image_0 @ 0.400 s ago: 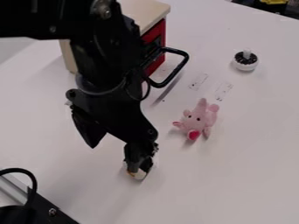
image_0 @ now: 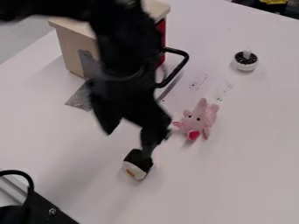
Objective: Move the mushroom to the left side of the sushi roll
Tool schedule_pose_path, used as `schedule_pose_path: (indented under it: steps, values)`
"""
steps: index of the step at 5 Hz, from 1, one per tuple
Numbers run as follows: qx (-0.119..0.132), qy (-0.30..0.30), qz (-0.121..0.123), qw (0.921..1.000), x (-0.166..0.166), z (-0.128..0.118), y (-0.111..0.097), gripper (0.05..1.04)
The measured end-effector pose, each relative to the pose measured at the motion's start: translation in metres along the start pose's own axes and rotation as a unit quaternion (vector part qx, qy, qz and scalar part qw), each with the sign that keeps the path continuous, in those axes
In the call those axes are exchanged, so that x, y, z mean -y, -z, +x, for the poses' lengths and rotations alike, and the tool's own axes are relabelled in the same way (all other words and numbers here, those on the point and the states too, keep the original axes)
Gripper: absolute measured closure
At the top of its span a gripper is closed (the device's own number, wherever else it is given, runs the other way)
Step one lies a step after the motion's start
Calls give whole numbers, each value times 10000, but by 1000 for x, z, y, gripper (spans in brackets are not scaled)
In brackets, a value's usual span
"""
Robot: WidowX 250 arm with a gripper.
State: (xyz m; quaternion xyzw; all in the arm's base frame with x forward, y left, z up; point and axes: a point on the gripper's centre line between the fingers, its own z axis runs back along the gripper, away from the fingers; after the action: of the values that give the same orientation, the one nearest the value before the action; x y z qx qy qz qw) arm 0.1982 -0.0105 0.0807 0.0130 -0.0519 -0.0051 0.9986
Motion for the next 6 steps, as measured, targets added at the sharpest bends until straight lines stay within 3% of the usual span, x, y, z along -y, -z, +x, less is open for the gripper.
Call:
schedule_pose_path:
  steps: [2,5,6]
  values:
    - [316,153,69,9994,-9,97,13,83]
    - [650,173,-109,9977,7,246,31,83]
    - [715,102,-273,9970,13,278,39,83]
